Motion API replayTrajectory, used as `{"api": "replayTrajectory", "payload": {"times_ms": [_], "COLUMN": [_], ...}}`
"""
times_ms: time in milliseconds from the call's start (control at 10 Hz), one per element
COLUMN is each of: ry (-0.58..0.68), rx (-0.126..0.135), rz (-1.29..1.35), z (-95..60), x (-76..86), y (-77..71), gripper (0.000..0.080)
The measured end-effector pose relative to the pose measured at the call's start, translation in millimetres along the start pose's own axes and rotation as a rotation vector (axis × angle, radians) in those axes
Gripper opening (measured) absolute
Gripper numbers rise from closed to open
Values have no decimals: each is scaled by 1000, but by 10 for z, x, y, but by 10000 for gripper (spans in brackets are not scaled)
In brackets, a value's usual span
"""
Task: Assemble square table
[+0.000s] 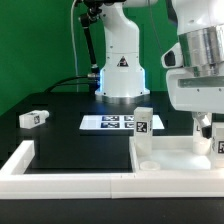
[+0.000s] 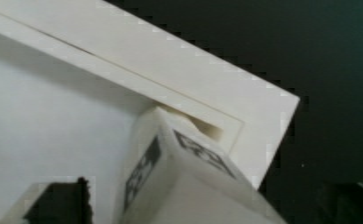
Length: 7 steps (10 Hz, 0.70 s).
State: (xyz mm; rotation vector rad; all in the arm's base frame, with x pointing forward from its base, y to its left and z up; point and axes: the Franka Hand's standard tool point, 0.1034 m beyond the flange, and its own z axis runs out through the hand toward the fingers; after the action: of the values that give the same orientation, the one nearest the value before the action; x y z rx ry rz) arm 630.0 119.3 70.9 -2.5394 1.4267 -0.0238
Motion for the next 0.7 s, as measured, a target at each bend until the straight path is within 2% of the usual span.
{"api": "replayTrajectory", "payload": {"times_ms": [300, 400, 500, 700], "ry": [7, 40, 44, 43], "rx": [-8, -39, -41, -41], "rz": [-243, -560, -673, -636], "z": [-4, -51, -54, -42], "x": [16, 26, 40, 41], "y": [4, -43, -47, -37], "gripper": [649, 649, 649, 621]}}
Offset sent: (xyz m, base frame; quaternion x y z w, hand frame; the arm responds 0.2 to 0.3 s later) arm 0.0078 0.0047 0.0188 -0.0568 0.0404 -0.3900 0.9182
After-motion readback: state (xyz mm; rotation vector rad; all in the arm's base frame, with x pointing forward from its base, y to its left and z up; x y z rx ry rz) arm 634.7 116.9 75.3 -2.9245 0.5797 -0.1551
